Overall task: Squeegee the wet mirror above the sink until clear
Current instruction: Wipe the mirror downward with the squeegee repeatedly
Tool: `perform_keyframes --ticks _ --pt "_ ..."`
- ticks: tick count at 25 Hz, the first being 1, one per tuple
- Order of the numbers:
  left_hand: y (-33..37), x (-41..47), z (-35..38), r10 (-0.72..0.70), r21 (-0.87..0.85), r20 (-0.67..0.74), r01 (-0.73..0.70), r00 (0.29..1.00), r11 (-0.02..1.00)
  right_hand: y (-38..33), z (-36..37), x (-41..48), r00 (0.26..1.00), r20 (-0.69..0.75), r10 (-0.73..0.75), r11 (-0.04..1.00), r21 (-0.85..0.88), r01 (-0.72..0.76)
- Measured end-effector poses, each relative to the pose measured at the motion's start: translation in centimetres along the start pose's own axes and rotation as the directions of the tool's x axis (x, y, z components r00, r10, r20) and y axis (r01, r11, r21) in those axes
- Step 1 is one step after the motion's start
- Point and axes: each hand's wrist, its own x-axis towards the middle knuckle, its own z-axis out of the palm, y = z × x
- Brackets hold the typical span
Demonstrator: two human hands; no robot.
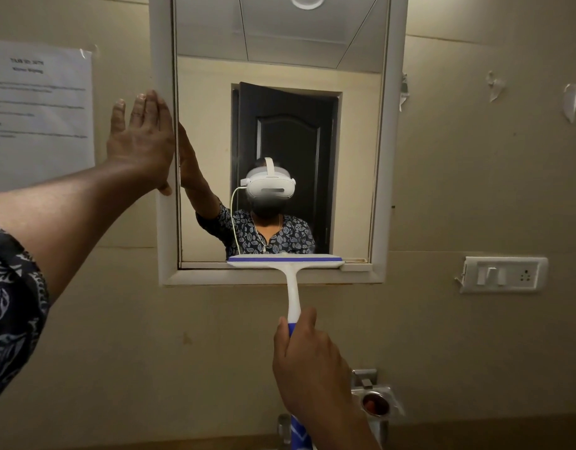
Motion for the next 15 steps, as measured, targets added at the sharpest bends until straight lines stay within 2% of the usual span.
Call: perform_keyframes --ticks 15 --pt "0.05 -0.29 -0.28 -0.003 0.004 0.026 0.003 1.000 1.000 -0.14 -0.40 -0.02 1.000 0.020 0.003 1.000 0.007 -0.003"
